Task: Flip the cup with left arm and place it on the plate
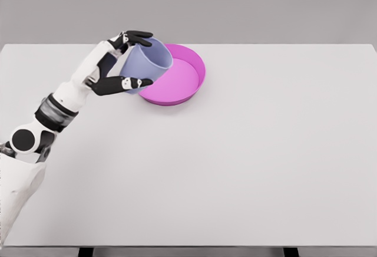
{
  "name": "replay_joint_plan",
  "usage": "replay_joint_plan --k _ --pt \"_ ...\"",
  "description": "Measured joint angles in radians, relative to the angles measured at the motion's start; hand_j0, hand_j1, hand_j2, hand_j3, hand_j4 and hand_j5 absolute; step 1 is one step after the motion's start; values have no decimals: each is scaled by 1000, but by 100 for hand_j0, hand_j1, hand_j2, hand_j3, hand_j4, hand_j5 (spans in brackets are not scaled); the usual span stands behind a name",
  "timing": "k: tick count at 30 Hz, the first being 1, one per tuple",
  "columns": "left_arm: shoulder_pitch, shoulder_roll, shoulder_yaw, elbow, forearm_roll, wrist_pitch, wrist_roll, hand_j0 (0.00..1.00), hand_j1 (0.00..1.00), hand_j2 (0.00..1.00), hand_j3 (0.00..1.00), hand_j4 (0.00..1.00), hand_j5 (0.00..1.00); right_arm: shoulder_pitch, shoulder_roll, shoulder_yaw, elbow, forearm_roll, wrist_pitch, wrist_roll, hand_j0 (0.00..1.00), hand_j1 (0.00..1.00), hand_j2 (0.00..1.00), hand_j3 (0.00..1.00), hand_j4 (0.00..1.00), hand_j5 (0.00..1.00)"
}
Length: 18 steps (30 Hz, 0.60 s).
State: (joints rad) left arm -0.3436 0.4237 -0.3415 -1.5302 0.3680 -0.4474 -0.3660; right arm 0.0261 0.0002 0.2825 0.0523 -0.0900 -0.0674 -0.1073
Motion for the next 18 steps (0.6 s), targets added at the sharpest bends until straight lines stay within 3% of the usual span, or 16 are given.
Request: replay_joint_plan --k 6,18 --pt "-8 -31 -26 43 64 -133 -2 63 63 63 63 63 63 0 0 0 0 0 0 0 100 100 100 100 100 100" --pt "-38 -125 -82 140 223 -163 -9 63 63 63 63 63 63 0 0 0 0 0 0 0 100 100 100 100 100 100"
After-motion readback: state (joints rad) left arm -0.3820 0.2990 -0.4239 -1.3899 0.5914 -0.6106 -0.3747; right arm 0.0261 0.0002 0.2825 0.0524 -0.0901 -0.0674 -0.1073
